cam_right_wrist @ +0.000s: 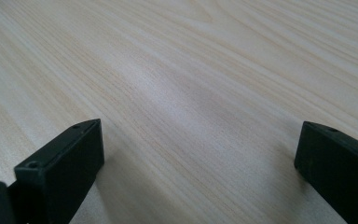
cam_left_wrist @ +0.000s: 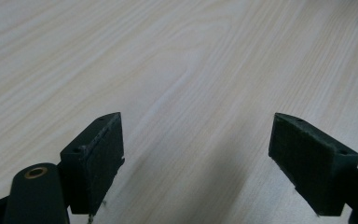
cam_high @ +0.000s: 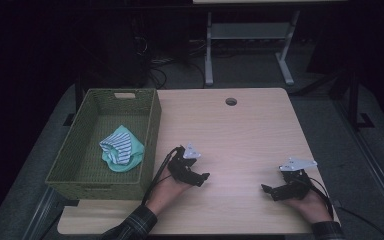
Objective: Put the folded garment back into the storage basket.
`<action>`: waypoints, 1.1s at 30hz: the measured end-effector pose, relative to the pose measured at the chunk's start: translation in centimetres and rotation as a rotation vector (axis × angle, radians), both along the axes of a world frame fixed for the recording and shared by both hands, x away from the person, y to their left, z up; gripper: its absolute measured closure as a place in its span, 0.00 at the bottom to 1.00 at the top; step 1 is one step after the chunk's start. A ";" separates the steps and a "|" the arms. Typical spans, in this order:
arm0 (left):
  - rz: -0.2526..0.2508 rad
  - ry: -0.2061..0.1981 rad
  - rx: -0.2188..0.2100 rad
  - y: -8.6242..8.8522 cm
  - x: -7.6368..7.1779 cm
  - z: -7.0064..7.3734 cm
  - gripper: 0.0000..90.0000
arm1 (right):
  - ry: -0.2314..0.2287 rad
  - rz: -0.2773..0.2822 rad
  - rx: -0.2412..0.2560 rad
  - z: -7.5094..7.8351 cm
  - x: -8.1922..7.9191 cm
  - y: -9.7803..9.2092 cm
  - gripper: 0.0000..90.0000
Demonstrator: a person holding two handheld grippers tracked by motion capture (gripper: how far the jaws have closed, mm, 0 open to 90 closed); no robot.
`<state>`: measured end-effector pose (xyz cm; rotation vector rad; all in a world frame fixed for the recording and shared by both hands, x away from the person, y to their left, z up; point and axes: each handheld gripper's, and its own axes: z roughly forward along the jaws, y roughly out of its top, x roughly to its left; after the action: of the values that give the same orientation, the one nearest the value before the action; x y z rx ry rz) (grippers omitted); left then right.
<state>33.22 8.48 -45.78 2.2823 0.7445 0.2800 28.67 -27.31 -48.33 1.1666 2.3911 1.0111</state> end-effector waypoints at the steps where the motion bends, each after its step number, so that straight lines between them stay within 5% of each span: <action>1: -0.003 0.002 0.008 0.0 0.0 -0.2 0.19 | 0.000 0.000 0.001 0.0 0.0 0.0 0.01; 9: 0.000 0.007 0.045 -0.2 0.1 -1.2 0.19 | 0.001 0.001 0.001 0.0 0.0 0.0 0.01; 20: 0.002 -0.036 -0.025 0.2 -0.4 -2.0 0.16 | 0.000 0.007 -0.005 0.0 0.0 0.0 0.01; 33: -0.003 -0.034 -0.031 0.2 -0.3 -2.1 0.15 | 0.001 0.008 -0.005 0.0 0.0 0.0 0.01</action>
<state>32.89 8.67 -47.87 2.2438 0.7233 0.3038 28.64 -27.31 -48.32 1.1573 2.3996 1.0072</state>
